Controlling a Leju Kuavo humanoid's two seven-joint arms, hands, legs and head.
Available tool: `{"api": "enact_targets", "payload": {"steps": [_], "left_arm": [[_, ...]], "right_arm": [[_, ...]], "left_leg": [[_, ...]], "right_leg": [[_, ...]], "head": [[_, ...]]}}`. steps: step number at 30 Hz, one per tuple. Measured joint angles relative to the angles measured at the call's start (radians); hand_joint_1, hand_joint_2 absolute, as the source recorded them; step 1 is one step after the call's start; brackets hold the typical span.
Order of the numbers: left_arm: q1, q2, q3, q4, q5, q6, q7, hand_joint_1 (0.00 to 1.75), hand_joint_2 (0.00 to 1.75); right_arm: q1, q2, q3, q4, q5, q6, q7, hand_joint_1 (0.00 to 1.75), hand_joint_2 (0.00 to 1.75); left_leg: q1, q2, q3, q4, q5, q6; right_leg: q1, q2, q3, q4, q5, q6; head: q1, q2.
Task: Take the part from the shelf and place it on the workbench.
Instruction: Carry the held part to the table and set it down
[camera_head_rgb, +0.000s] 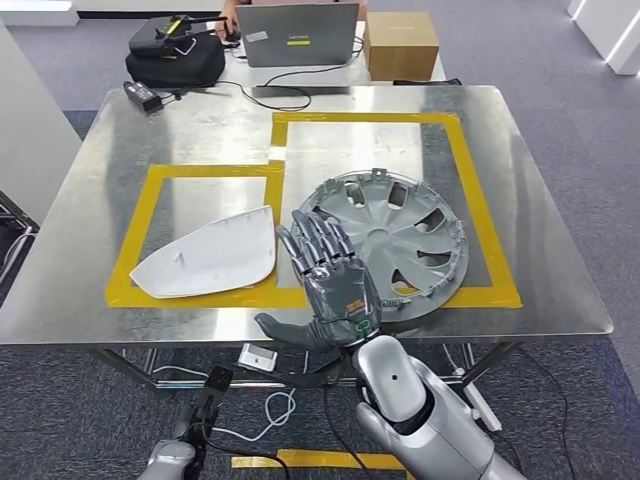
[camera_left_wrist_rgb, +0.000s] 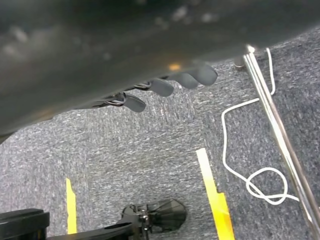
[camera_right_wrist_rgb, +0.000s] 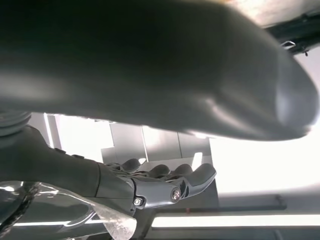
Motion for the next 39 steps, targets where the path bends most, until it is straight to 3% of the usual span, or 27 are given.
{"api": "enact_targets", "payload": {"steps": [1,2,5,7,10,12,14,16,17,18,20,22,25,27,30,31,32,33,35,37,39], "left_arm": [[0.002,0.0,-0.003,0.0,0.002,0.0,0.0,0.0,0.0],[0.003,0.0,-0.005,0.0,0.004,0.001,0.0,0.0,0.0],[0.003,0.001,-0.01,0.0,0.009,0.002,-0.001,0.0,0.0],[0.004,0.001,-0.012,0.0,0.011,0.004,-0.002,0.0,0.0],[0.006,0.001,-0.014,0.0,0.018,0.009,-0.003,0.0,0.0],[0.008,0.002,-0.016,0.0,0.024,0.012,-0.003,0.0,0.0],[0.009,0.002,-0.02,0.0,0.03,0.015,-0.005,0.0,0.0],[0.012,0.003,-0.025,0.0,0.036,0.017,-0.006,0.0,0.0],[0.014,0.003,-0.027,0.0,0.038,0.017,-0.007,0.0,0.0],[0.016,0.003,-0.03,0.0,0.04,0.018,-0.008,0.0,0.0],[0.016,0.004,-0.034,-0.001,0.041,0.018,-0.009,0.0,0.0],[0.014,0.004,-0.036,-0.002,0.043,0.018,-0.01,0.0,0.0],[0.016,0.006,-0.039,-0.003,0.05,0.021,-0.01,0.0,0.0],[0.016,0.004,-0.041,-0.004,0.059,0.031,-0.007,0.0,0.0],[0.022,-0.008,-0.042,-0.013,0.068,0.053,0.006,0.0,0.0],[0.026,-0.011,-0.042,-0.017,0.068,0.054,0.01,0.0,0.0],[0.03,-0.012,-0.044,-0.02,0.068,0.05,0.012,0.0,0.0],[0.033,-0.012,-0.047,-0.023,0.069,0.044,0.012,0.0,0.0],[0.036,-0.009,-0.054,-0.025,0.071,0.032,0.011,0.0,0.0],[0.036,-0.004,-0.06,-0.027,0.073,0.029,0.009,0.0,0.0],[0.036,-0.001,-0.062,-0.029,0.074,0.027,0.008,0.0,0.0]], "right_arm": [[0.004,-0.002,0.0,0.0,0.0,0.0,-0.001,0.0,0.0],[0.007,-0.004,0.0,0.0,0.0,0.0,-0.001,0.0,0.0],[0.008,-0.005,0.0,0.0,0.0,0.0,-0.001,0.0,0.0],[0.008,-0.005,0.0,0.0,-0.001,-0.001,-0.003,0.0,0.0],[0.009,-0.006,0.0,-0.001,-0.002,-0.002,-0.006,0.0,0.0],[0.009,-0.006,0.0,-0.001,-0.003,-0.001,-0.008,0.0,0.0],[0.01,-0.006,0.0,-0.001,-0.006,-0.001,-0.009,0.0,0.0],[0.011,-0.006,0.0,0.0,-0.009,0.001,-0.009,0.0,0.0],[0.012,-0.006,0.0,0.0,-0.011,0.001,-0.009,0.0,0.0],[0.012,-0.006,-0.001,0.0,-0.012,0.002,-0.009,0.0,0.0],[0.012,-0.006,-0.002,0.0,-0.014,0.002,-0.009,0.0,0.0],[0.011,-0.006,-0.003,0.0,-0.016,0.002,-0.008,0.0,0.0],[0.012,-0.007,-0.007,0.0,-0.02,0.004,-0.008,0.0,0.0],[0.014,-0.008,-0.013,0.001,-0.023,0.007,-0.008,0.0,0.0],[0.023,-0.015,-0.025,0.008,-0.026,0.006,-0.005,0.0,0.0],[0.029,-0.017,-0.029,0.011,-0.026,0.006,-0.003,0.0,0.0],[0.034,-0.019,-0.033,0.014,-0.026,0.005,-0.002,0.0,0.0],[0.037,-0.02,-0.037,0.018,-0.027,0.005,-0.001,0.0,0.0],[0.04,-0.021,-0.044,0.022,-0.027,0.004,0.0,0.0,0.0],[0.04,-0.021,-0.048,0.024,-0.027,0.003,0.0,0.0,0.0],[0.042,-0.021,-0.051,0.026,-0.027,0.001,0.001,0.0,0.0]], "left_leg": [[0.001,0.0,-0.002,0.001,0.001,-0.002],[0.002,0.0,-0.004,0.002,0.002,-0.004],[0.007,-0.001,-0.013,0.017,0.0,-0.022],[0.006,-0.003,-0.021,0.029,0.002,-0.039],[0.008,-0.003,-0.033,0.036,0.009,-0.058],[0.011,-0.002,-0.052,0.081,-0.038,-0.066],[0.012,-0.001,-0.093,0.207,-0.129,-0.071],[0.011,-0.001,-0.117,0.317,-0.184,-0.07],[0.01,-0.001,-0.106,0.326,-0.182,-0.067],[0.009,-0.001,-0.077,0.296,-0.165,-0.062],[0.002,-0.001,0.021,0.16,-0.124,-0.043],[-0.007,0.0,0.094,0.046,-0.112,-0.027],[-0.012,0.001,0.1,0.012,-0.1,-0.018],[-0.008,0.004,0.087,0.0,-0.075,-0.008],[-0.009,0.006,0.052,-0.003,-0.044,0.004],[-0.011,0.006,0.04,-0.002,-0.035,0.004],[-0.013,0.006,0.028,-0.001,-0.027,0.004],[-0.014,0.006,0.017,0.0,-0.019,0.002],[-0.015,0.006,-0.003,0.006,-0.006,-0.003],[-0.019,0.006,-0.019,0.015,0.005,-0.011],[-0.021,0.005,-0.028,0.019,0.018,-0.021]], "right_leg": [[-0.002,0.0,-0.014,0.031,-0.002,0.003],[-0.005,0.0,-0.01,0.022,0.015,0.007],[-0.015,0.001,0.089,-0.162,0.104,0.017],[-0.014,0.008,0.123,-0.224,0.12,0.01],[-0.011,0.012,0.109,-0.218,0.128,-0.017],[-0.011,0.009,0.096,-0.219,0.14,-0.037],[-0.008,0.005,0.078,-0.219,0.153,-0.051],[-0.002,0.001,0.058,-0.218,0.167,-0.055],[0.001,0.001,0.049,-0.218,0.174,-0.055],[0.004,0.0,0.04,-0.218,0.181,-0.055],[0.008,0.0,0.028,-0.218,0.194,-0.052],[0.01,0.0,0.021,-0.218,0.208,-0.043],[0.007,-0.001,0.015,-0.225,0.227,-0.024],[0.006,0.0,-0.006,-0.2,0.192,-0.014],[0.006,0.001,-0.06,-0.027,0.061,-0.004],[0.006,0.001,-0.069,0.027,0.041,-0.002],[0.006,0.0,-0.064,0.051,0.042,0.0],[0.006,0.0,-0.04,0.038,0.061,-0.001],[0.006,0.0,0.055,-0.083,0.105,-0.006],[0.008,0.002,0.143,-0.212,0.11,-0.012],[0.011,0.003,0.166,-0.252,0.104,-0.021]], "head": [[0.0,0.0],[0.0,0.0],[0.002,0.0],[0.003,0.0],[0.003,0.0],[0.0,0.0],[-0.002,0.0],[-0.002,0.0],[-0.002,0.0],[-0.002,0.0],[-0.002,0.0],[0.0,0.0],[-0.001,0.0],[0.002,0.0],[0.011,0.0],[0.012,0.0],[0.013,0.0],[0.014,0.0],[0.015,0.0],[0.019,0.0],[0.021,0.0]]}}
